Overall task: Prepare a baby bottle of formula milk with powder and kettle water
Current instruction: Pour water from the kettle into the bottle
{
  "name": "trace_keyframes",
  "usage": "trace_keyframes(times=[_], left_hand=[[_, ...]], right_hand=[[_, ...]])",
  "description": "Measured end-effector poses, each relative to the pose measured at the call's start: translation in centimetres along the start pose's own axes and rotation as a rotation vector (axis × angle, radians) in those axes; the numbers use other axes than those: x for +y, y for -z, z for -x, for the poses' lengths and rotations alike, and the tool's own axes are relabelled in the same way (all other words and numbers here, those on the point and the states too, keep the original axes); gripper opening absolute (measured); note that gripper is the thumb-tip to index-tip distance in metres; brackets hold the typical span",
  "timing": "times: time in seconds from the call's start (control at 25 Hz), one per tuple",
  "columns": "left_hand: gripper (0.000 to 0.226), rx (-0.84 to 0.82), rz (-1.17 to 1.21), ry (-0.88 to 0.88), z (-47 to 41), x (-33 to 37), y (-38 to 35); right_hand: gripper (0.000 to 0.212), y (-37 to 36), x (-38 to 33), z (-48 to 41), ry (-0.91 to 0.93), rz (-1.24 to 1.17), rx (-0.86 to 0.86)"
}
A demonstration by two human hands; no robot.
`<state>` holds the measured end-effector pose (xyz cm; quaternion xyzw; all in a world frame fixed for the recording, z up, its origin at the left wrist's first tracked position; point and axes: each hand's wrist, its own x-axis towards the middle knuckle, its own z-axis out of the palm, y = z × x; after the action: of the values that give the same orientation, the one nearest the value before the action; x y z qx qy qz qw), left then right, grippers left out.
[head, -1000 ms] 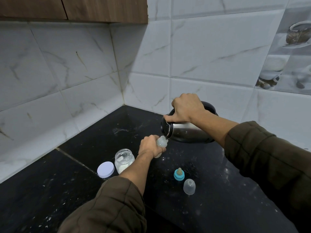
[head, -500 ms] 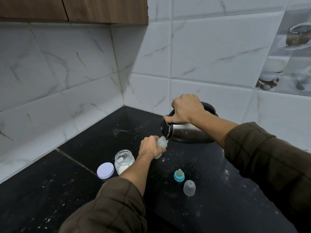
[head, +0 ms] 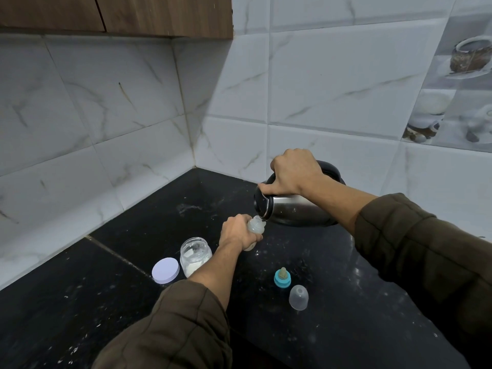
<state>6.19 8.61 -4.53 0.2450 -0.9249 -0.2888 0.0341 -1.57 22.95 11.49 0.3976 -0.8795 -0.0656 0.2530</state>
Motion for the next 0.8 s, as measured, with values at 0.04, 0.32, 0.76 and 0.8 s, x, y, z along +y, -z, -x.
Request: trace_keyframes(times=[0.04, 0.32, 0.76, 0.8], left_hand=[[0.060, 0.002, 0.002, 0.000, 0.0, 0.0, 0.0], [0.064, 0.017, 0.065, 0.014, -0.4, 0.1, 0.0], [0.065, 0.083, 0.283, 0.009, -0.9, 0.8, 0.1], [0.066, 0.088, 0.286, 0.010, -0.9, 0.9, -0.1]], right_hand=[[0.060, 0.0, 0.0, 0.0, 0.000, 0.001, 0.003], [0.059, -0.1, 1.0, -0.1, -0.086, -0.057, 0.005], [0.064, -4.0, 5.7, 3.8, -0.658, -0.608, 0.112], [0.063, -4.6, 6.0, 4.3, -0.708, -0.661, 0.127]])
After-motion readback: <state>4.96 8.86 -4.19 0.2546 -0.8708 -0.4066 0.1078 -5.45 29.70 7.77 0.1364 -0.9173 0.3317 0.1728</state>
